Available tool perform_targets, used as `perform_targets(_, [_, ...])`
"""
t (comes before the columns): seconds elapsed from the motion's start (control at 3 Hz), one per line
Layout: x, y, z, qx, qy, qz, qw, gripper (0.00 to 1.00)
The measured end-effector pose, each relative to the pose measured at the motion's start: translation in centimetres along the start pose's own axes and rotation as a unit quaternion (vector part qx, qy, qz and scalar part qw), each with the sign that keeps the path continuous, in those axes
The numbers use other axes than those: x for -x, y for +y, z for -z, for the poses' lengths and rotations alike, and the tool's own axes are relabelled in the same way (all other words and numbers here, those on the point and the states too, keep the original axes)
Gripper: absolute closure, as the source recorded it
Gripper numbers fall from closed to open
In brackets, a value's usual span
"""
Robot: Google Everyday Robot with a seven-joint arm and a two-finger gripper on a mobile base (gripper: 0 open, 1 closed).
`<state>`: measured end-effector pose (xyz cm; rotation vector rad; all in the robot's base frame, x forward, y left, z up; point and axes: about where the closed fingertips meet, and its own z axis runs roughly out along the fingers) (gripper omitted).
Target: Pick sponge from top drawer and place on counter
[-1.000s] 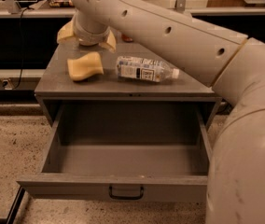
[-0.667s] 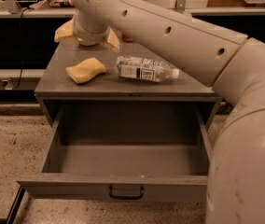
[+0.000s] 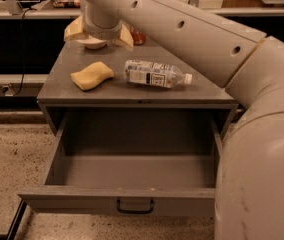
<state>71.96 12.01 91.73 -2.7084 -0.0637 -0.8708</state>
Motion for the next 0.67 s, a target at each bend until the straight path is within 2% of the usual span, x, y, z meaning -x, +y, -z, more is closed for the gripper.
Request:
perform_targets(0.33, [-2.4,3.6,3.8,-0.017,0.009,-0.039,0.9990,0.00])
perform_targets(0.67, [-3.0,8.2,7.0,-0.012,0.035,-0.088,0.9954,0.00])
